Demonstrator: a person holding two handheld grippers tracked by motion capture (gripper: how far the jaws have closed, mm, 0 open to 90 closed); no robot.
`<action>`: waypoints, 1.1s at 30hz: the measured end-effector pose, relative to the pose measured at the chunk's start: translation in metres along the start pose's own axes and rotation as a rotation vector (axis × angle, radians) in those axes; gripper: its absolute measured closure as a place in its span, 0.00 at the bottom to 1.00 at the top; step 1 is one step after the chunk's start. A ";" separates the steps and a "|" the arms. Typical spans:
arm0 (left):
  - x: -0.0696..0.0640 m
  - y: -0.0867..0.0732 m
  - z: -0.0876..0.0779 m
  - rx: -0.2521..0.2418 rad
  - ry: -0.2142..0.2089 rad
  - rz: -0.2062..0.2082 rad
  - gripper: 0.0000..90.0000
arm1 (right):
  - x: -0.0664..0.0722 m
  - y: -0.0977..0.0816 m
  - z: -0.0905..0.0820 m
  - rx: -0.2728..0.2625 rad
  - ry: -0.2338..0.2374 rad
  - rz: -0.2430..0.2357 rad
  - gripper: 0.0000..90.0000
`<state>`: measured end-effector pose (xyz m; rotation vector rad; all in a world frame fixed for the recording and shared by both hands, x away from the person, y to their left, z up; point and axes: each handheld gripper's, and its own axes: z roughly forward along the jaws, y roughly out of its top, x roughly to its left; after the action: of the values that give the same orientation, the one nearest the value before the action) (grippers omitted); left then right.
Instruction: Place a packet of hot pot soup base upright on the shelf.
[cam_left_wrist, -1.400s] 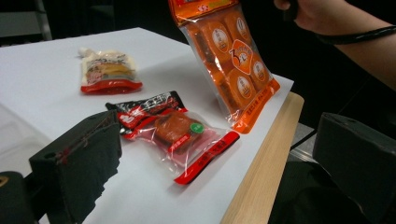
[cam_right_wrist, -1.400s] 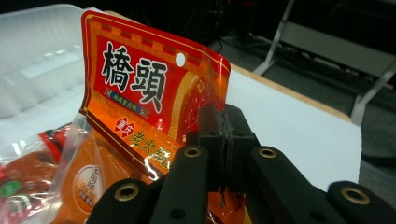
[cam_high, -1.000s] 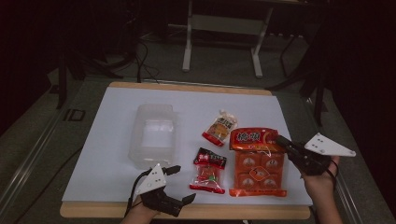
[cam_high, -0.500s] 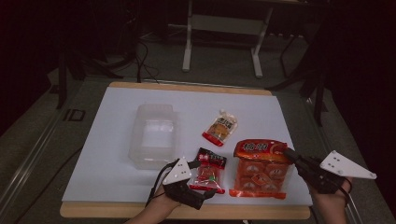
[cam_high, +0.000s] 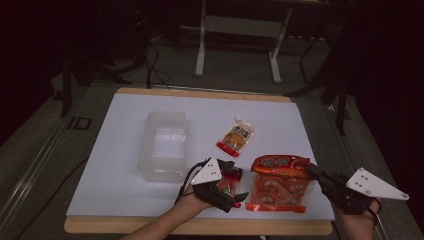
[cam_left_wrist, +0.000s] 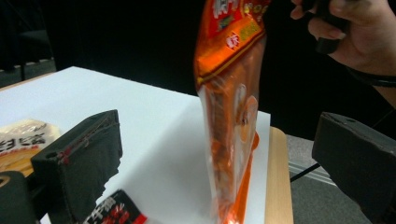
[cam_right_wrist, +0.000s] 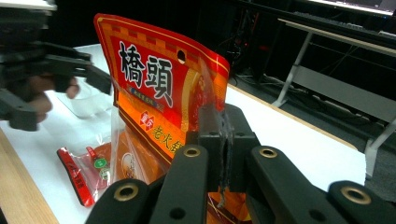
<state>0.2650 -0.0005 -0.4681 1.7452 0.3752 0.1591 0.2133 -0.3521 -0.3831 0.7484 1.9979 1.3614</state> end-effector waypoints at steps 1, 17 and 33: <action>0.002 0.000 0.004 0.002 -0.002 -0.001 0.02 | 0.000 0.000 0.000 -0.002 0.001 0.000 0.98; 0.020 0.001 0.057 0.076 -0.092 0.000 0.21 | 0.001 -0.001 -0.005 0.001 0.006 0.006 0.98; 0.010 0.003 0.088 0.064 -0.224 0.034 0.75 | -0.001 -0.004 -0.006 0.002 0.004 0.010 0.98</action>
<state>0.3021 -0.0793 -0.4851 1.8110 0.1889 -0.0251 0.2090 -0.3576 -0.3851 0.7585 2.0017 1.3679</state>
